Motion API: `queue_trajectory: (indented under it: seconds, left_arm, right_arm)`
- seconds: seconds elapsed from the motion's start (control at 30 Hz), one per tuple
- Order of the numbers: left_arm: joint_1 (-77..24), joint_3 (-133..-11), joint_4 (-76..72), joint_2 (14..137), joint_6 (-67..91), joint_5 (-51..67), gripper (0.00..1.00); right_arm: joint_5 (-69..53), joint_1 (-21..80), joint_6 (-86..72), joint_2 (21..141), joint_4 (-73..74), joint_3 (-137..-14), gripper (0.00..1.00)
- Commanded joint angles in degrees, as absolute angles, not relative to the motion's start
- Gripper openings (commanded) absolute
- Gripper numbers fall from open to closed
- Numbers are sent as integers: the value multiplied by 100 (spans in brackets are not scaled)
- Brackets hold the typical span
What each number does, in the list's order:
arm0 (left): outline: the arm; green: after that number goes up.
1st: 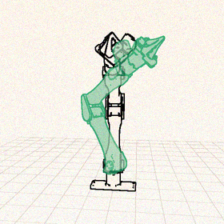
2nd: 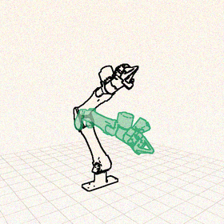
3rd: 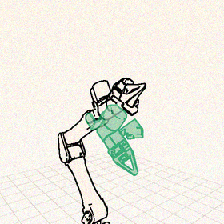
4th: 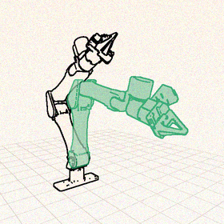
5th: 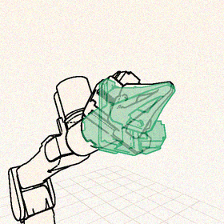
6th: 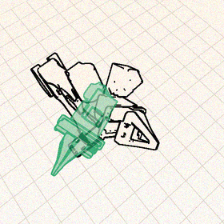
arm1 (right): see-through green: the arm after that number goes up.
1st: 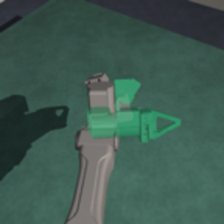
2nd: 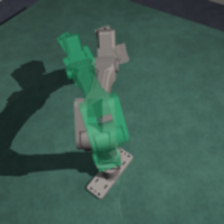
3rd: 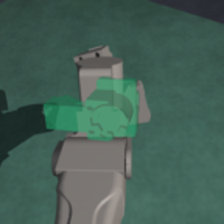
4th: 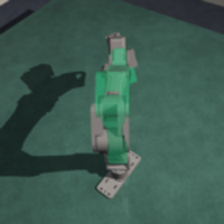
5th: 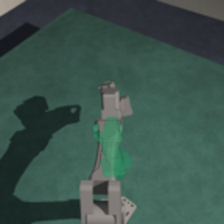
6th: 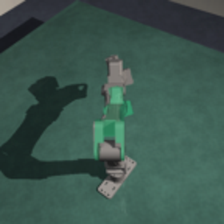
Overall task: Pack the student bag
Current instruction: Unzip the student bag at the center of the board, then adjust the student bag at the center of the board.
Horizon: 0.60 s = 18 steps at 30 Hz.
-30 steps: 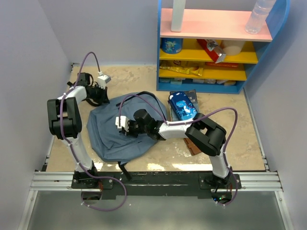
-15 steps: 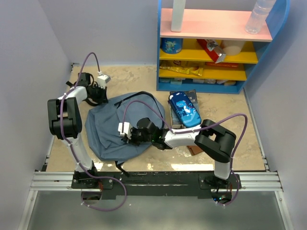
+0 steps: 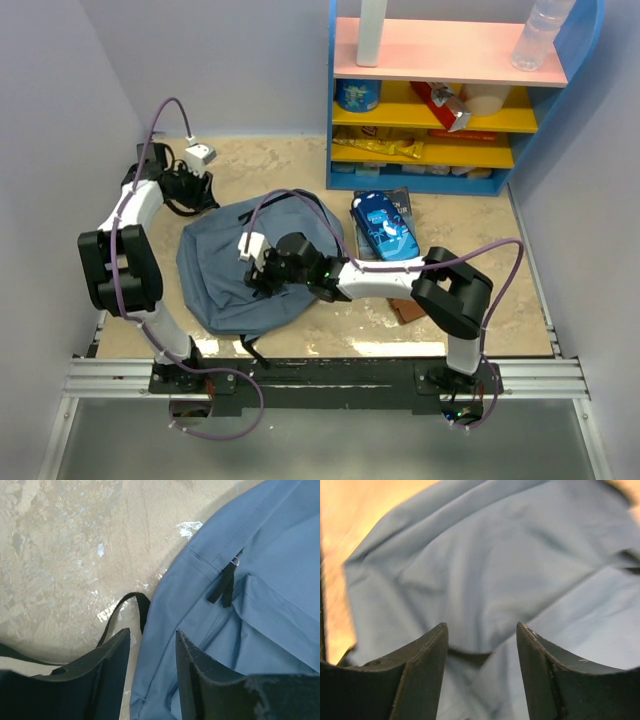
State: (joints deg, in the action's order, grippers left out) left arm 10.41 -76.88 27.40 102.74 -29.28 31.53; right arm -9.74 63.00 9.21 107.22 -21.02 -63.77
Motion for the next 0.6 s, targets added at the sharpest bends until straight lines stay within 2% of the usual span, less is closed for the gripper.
queue_trajectory:
  seconds: [0.0,0.2,0.57]
  left_arm:
    - [1072,-7436,3137,9818,-3217,3594,46]
    - [984,-6892,3120,9405,-3129,3779,46]
    - [958,-6232,3102,9105,-3102,3665,43]
  right_arm:
    - [-361,6004,510,10581,-2102,-7196,57]
    - [404,6003,633,11521,-1363,-8225,53]
    - [799,6021,492,11971,-915,-8130,49]
